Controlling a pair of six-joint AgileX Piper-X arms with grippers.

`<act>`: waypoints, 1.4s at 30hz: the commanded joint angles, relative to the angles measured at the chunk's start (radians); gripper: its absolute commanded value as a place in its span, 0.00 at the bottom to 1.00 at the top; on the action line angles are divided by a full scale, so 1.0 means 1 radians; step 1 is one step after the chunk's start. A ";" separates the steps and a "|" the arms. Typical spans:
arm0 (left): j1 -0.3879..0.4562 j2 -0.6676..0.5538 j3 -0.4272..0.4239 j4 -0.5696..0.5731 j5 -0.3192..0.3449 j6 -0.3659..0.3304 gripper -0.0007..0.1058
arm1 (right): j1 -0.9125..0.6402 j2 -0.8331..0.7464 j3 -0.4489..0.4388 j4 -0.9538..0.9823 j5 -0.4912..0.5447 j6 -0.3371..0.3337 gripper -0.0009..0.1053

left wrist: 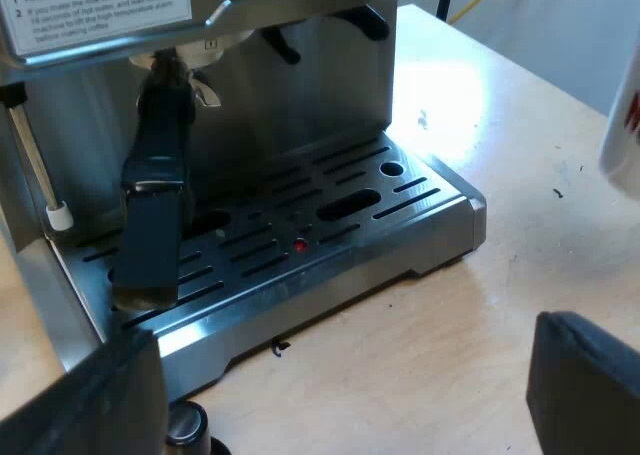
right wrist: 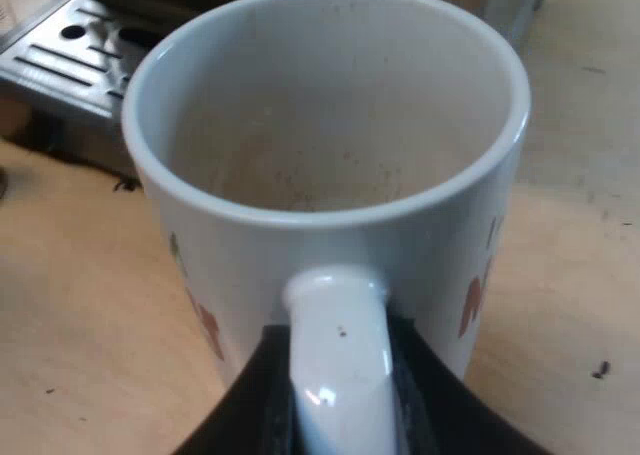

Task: Place mug into machine

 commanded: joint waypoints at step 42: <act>-0.005 -0.002 -0.009 0.033 0.012 -0.013 0.77 | 0.292 0.629 -0.026 -0.715 0.159 0.152 0.01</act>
